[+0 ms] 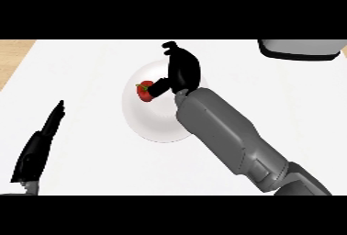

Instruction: Pick the bell pepper from the placemat and place it in the plate

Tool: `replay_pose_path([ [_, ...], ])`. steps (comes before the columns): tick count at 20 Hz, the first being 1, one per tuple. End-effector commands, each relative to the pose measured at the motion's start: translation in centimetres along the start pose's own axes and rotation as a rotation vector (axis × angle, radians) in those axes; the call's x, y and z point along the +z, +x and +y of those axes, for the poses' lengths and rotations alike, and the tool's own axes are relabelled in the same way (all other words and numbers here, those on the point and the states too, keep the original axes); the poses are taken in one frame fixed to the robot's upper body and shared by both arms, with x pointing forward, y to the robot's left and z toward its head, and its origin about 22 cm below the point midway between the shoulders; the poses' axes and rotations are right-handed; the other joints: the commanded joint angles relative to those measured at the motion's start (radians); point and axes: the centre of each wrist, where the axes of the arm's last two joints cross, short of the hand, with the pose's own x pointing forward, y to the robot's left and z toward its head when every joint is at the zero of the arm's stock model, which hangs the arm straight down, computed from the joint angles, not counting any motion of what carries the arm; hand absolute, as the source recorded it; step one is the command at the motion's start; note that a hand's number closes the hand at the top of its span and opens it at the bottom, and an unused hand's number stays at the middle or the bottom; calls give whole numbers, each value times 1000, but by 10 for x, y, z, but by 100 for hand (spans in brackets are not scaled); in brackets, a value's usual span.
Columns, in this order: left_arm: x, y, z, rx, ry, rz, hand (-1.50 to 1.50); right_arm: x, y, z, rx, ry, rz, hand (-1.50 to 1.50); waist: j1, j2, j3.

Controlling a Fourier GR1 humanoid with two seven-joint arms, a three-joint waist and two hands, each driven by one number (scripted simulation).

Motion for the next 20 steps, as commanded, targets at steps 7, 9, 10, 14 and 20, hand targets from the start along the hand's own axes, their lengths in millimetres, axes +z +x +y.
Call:
replay_pose_path([
  [7, 9, -10, 7, -9, 52, 20, 0, -1, -15, -4, -318, -282, 8, -150, -46, -12, 0],
  [9, 16, -14, 20, -6, 54, 24, 0, -3, -13, -9, -367, -328, 26, -150, -51, -15, 0],
  [10, 22, -16, 2, 4, 53, 49, 0, -9, -6, -30, -413, -307, 36, -150, -66, -19, 1],
  [14, 19, -4, -5, 0, 68, 50, 0, 3, -48, -50, -560, -366, -21, -150, -76, -17, 2],
  [20, 33, -33, 30, 2, 67, 60, 0, 39, -127, -84, -575, -360, -119, -150, -85, -19, 1],
])
